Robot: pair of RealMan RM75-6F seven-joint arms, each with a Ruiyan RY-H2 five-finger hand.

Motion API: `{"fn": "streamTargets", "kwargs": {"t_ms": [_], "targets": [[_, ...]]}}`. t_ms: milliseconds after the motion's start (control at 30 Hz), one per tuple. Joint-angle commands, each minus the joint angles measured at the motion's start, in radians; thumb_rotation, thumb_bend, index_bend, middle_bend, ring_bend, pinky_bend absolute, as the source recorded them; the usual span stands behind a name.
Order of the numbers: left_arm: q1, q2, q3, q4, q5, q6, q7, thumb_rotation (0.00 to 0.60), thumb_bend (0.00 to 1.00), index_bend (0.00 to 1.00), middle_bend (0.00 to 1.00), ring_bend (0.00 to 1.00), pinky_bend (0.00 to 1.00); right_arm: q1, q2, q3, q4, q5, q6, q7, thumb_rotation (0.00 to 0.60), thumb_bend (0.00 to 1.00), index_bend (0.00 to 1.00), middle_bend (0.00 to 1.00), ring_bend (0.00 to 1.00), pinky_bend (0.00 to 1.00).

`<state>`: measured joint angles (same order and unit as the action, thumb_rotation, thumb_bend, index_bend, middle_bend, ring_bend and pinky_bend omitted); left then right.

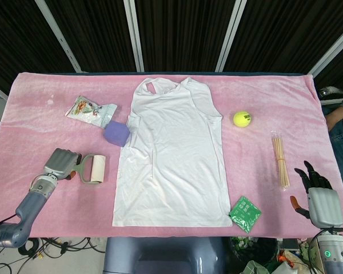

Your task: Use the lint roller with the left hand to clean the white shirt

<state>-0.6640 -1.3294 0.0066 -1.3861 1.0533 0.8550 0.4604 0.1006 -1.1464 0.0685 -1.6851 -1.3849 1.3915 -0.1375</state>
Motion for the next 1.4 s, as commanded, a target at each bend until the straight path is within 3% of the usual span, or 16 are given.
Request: {"fn": "streamTargets", "kwargs": {"t_ms": [33,1067,1400], "targets": [[0.001,0.0,0.0,0.0,-0.001,-0.001,0.0,0.6,0.36,0.54,0.56,0.45,0.57,0.0,0.0,0.0,-0.001,0.001,-0.001,-0.001,0.6,0.25,0.2,0.03,0.16,0.2],[0.007,-0.015,-0.005,0.022,0.002,-0.004,0.0,0.6,0.36,0.55,0.57,0.55,0.66,0.0,-0.001,0.003,-0.003,0.01,-0.001,-0.006,0.6,0.25,0.2,0.02,0.16,0.2],[0.009,-0.021,-0.005,0.028,0.007,-0.006,-0.004,0.6,0.41,0.57,0.58,0.57,0.67,0.0,-0.001,0.003,-0.004,0.011,0.0,-0.007,0.6,0.25,0.2,0.02,0.16,0.2]]}}
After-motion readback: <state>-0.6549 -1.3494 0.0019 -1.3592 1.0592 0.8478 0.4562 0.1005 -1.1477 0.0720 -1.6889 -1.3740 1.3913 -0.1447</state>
